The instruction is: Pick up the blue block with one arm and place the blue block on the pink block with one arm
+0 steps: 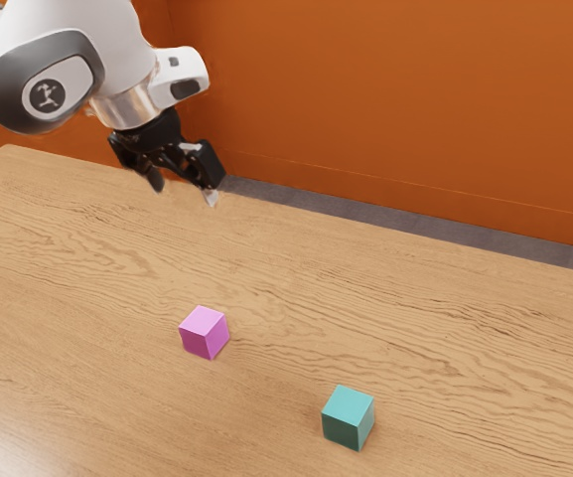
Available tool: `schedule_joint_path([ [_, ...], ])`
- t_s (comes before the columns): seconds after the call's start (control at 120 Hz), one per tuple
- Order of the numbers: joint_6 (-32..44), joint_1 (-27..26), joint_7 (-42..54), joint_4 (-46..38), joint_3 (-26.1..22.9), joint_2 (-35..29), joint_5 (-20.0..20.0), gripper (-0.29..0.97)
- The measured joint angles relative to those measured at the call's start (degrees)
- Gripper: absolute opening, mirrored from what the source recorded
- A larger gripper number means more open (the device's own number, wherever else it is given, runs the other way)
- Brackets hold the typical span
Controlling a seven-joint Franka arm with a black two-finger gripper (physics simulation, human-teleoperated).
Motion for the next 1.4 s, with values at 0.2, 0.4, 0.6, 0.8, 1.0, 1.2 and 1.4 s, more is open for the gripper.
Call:
schedule_joint_path([
  [0.2,-5.77,1.61,-0.37,-0.51,-0.19,-3.78,3.30,0.66],
  [0.4,-1.52,1.28,-0.92,-0.05,-0.35,9.88,-0.71,0.66],
  [0.6,5.56,-2.60,-0.89,7.38,-0.53,26.22,-6.48,0.66],
  [0.8,10.36,-9.70,0.20,7.95,-0.53,31.64,-10.52,0.66],
  [1.0,14.61,-11.95,3.20,2.97,-0.54,34.14,-11.44,0.66],
  [1.2,20.73,-12.65,5.53,1.79,-0.46,36.53,-13.93,0.66],
  [1.4,24.28,-13.17,7.10,1.65,-0.46,37.00,-16.01,0.66],
])
